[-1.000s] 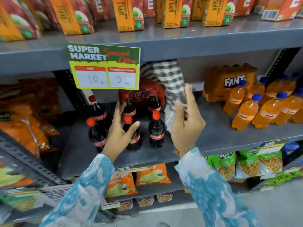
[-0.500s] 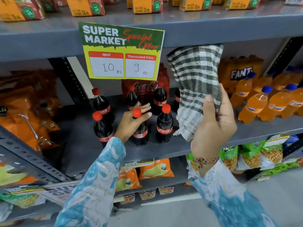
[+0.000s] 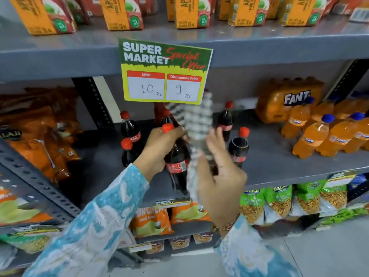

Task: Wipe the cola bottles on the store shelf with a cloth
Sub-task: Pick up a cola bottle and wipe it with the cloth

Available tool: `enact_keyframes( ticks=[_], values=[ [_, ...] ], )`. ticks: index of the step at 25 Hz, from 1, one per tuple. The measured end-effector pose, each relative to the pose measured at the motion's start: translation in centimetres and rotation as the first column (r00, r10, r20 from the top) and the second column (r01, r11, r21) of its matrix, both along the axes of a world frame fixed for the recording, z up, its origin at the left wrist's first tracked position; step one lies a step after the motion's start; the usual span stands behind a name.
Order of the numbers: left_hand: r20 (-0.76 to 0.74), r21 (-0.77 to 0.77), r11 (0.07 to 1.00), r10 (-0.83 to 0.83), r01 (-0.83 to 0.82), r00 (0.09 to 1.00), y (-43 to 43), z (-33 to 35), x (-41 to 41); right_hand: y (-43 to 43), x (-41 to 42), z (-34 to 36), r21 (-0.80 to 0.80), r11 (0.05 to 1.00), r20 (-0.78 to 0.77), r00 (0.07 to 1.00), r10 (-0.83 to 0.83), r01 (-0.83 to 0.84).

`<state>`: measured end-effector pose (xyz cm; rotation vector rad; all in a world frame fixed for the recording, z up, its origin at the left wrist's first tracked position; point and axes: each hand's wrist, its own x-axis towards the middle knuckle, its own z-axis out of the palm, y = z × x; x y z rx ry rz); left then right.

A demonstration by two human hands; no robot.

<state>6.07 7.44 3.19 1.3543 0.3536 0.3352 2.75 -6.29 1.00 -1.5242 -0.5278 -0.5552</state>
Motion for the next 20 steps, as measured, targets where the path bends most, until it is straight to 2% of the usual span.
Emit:
enact_keyframes(
  ticks=[2, 3, 4, 6, 8, 11, 15, 18, 20],
  values=[
    [-0.030, -0.063, 0.997, -0.048, 0.046, 0.998, 0.4, 0.6, -0.5, 1.1, -0.9, -1.1, -0.307, 0.949, 0.102, 0.989, 0.109, -0.073],
    [-0.048, -0.104, 0.992, -0.072, 0.067, 0.996, 0.7, 0.7, -0.8, 1.5, -1.1, -1.3, -0.446, 0.894, 0.171, 0.977, 0.131, -0.042],
    [-0.058, -0.136, 0.989, -0.059, 0.051, 0.997, 1.0, 0.8, -1.0, 1.8, -1.1, -1.2, -0.541, 0.840, 0.247, 0.960, 0.129, 0.026],
    [-0.039, -0.197, 0.980, -0.030, 0.021, 0.999, 1.3, 0.5, -1.8, 2.4, -1.0, -0.8, -0.625, 0.766, 0.345, 0.934, 0.098, 0.151],
    [-0.024, -0.235, 0.971, -0.037, 0.030, 0.999, 1.0, 0.8, -3.1, 2.9, -0.9, -0.5, -0.625, 0.750, 0.401, 0.913, 0.071, 0.217],
    [-0.036, -0.233, 0.972, -0.039, 0.029, 0.999, 2.5, 1.8, -2.7, 2.5, -1.4, -1.7, -0.582, 0.779, 0.481, 0.871, 0.100, 0.232],
    [-0.057, -0.196, 0.956, -0.234, 0.219, 0.970, 3.3, 3.7, -3.2, 1.5, -3.1, -1.8, -0.561, 0.797, 0.504, 0.856, 0.115, 0.223],
    [-0.055, -0.135, 0.979, -0.162, 0.153, 0.985, 1.9, 4.0, -4.0, 2.2, -3.5, 0.3, -0.521, 0.803, 0.488, 0.873, 0.000, 0.291],
    [-0.046, -0.217, 0.937, -0.291, 0.275, 0.956, 0.9, 4.9, -4.3, 2.5, -3.5, 1.5, -0.547, 0.780, 0.509, 0.860, 0.021, 0.304]
  ],
)
